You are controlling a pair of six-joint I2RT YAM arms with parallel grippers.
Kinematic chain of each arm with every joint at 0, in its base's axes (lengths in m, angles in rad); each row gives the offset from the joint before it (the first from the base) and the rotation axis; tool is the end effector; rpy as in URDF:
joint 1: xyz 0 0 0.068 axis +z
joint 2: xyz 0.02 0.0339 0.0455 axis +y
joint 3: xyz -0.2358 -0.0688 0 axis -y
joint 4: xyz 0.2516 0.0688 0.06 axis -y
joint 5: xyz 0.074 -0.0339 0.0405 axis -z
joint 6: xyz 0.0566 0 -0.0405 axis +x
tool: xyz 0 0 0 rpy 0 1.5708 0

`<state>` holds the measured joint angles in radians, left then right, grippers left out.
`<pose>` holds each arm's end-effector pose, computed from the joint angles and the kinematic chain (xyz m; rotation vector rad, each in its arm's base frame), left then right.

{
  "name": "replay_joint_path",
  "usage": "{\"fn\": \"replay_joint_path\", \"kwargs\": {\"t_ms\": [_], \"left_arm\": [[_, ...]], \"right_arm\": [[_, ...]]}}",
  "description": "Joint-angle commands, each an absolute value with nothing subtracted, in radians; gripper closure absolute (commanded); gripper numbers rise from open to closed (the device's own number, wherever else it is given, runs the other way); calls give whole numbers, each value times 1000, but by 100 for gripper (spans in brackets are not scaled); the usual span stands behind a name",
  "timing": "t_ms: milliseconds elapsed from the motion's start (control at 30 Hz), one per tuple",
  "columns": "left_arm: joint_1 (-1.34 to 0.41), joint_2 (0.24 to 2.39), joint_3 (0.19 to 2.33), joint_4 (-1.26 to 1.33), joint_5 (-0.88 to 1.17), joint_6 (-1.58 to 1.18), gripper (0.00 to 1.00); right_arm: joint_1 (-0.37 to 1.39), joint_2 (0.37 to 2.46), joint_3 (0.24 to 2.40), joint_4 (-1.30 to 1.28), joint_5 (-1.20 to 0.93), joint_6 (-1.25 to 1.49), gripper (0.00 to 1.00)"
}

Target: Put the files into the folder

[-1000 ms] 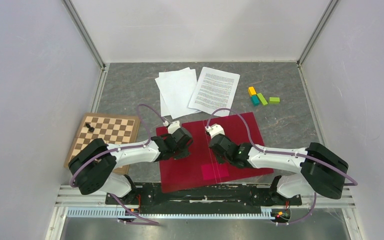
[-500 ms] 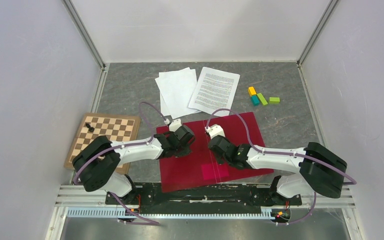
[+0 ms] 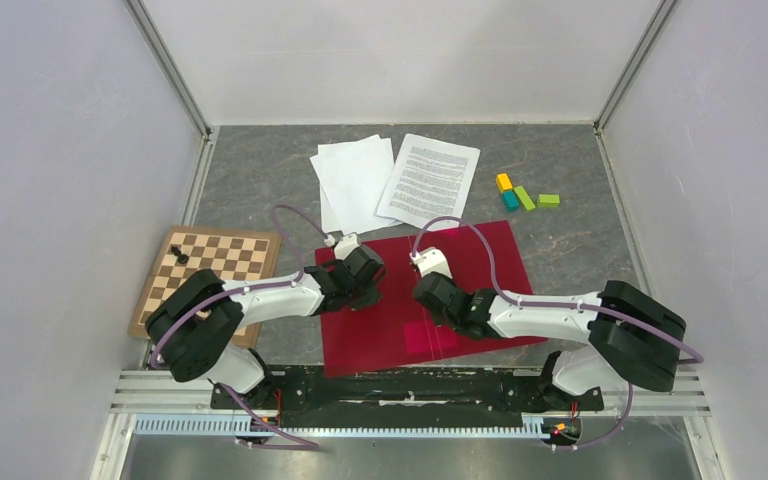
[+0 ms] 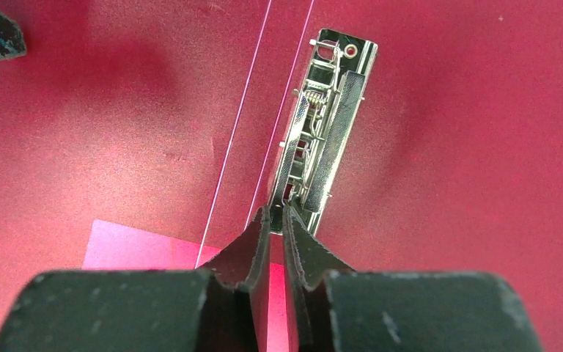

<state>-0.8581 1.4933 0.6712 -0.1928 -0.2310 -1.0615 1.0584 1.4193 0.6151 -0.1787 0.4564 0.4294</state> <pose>0.1962 -0.2072 0.0955 -0.3502 2.5824 -0.4354 0.1548 0.2243 0.1031 -0.5844 2.3442 0.0822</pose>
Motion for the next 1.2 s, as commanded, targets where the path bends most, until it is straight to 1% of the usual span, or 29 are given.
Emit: {"fn": "replay_joint_path", "kwargs": {"t_ms": [0,200,533,867,1167], "left_arm": [[-823,1570,589,-342,-284,-1054,98],[-797,1579,582,-336,-270,-1040,98],[-773,1583,569,-331,-261,-1031,98],[-756,1571,561,-331,-256,-1026,98],[-730,1574,552,-330,-252,-1020,98]], "right_arm": [[1054,1482,541,-329,480,444,92],[1055,1503,537,-350,499,454,93],[1056,1442,540,-360,495,451,92],[1055,1477,470,-322,478,476,92],[1056,1459,475,-392,553,494,93]]}}
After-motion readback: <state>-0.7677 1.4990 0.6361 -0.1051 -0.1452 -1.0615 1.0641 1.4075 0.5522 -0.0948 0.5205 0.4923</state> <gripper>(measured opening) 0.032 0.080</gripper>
